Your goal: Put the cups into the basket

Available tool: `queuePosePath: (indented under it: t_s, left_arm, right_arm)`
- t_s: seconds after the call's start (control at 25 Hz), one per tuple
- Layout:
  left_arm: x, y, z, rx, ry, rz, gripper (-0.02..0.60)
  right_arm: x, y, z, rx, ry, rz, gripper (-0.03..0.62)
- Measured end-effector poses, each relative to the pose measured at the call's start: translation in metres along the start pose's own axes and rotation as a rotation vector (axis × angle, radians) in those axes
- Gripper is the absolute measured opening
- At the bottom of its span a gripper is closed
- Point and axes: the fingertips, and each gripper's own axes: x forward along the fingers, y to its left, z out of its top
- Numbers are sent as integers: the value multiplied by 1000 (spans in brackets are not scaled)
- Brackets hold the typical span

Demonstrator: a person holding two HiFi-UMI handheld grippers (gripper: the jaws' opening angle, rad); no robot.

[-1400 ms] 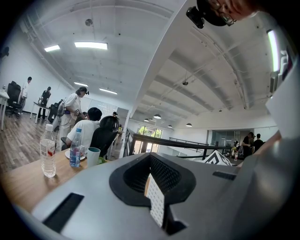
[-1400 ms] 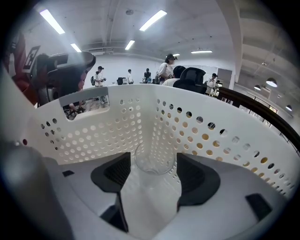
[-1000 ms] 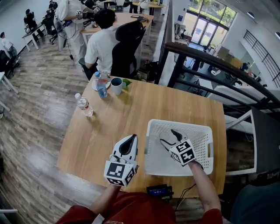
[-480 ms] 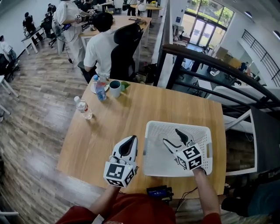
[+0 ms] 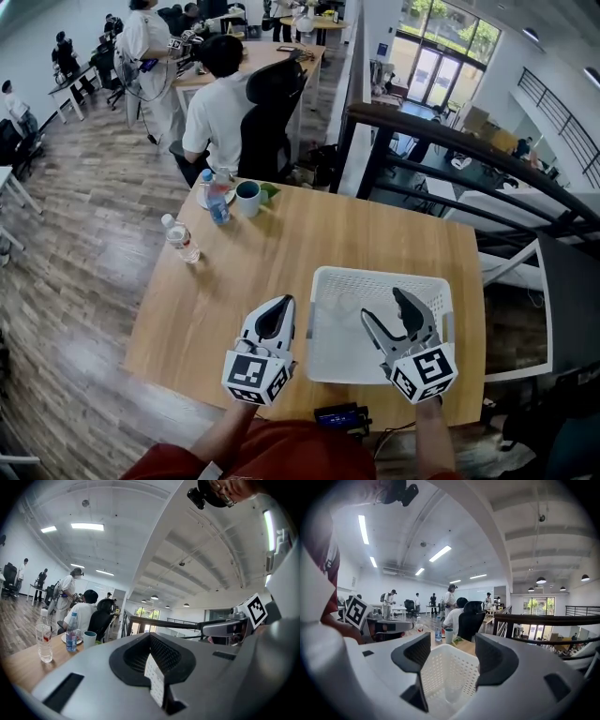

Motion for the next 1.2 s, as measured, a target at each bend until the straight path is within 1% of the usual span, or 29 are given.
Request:
queuePosePath:
  t_s: [0.12,0.44,0.64,1.04,1.12,1.2]
  left_arm:
    - [2,-1,0,3,-1,-4,6]
    - [5,-6,2,11,-1,-16,6]
    - [6,-9,1,15,3,-21,6]
    - [6,-13,3,12,-5,-31,6]
    - [5,-12,4,10,-7,-31,6]
    - [5,-12,3,10,-8,-32,6]
  right_arm:
    - [-12,5,8,24,-55,-32,290]
    - [-35,10,12,90,-130,-101,290]
    - [-42,11,12,102,-150,-118,290]
    - [-43,16,7,94,-147,-141,285]
    - [-42,15,7,97,-152,-153,272]
    - [-42,12,6,105,-159,-170,228]
